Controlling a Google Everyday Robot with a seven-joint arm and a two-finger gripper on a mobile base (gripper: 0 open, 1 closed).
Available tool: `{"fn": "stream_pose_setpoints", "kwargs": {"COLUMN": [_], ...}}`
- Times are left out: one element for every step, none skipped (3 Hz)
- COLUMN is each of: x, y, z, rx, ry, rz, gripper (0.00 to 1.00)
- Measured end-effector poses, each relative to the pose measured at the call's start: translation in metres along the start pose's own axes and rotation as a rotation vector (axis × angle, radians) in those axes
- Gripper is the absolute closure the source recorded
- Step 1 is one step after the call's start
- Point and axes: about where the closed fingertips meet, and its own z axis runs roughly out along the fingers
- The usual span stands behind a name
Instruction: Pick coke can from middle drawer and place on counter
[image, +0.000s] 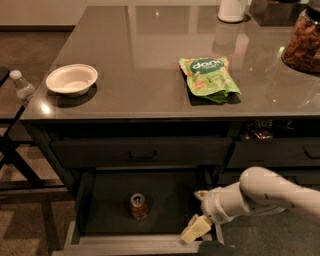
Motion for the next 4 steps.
{"fn": "stream_pose_setpoints", "kwargs": {"x": [0.011, 0.016, 0.012, -0.013], "y": [-0.002, 0.001, -0.003, -0.021], "z": [0.04, 0.048, 0.064, 0.089], "rx": [-0.057, -0.074, -0.08, -0.072], "ry": [-0.059, -0.063, -0.112, -0.186], "rz": [0.021, 0.031, 0.044, 0.024], "gripper": [0.0, 0.0, 0.0, 0.0]}}
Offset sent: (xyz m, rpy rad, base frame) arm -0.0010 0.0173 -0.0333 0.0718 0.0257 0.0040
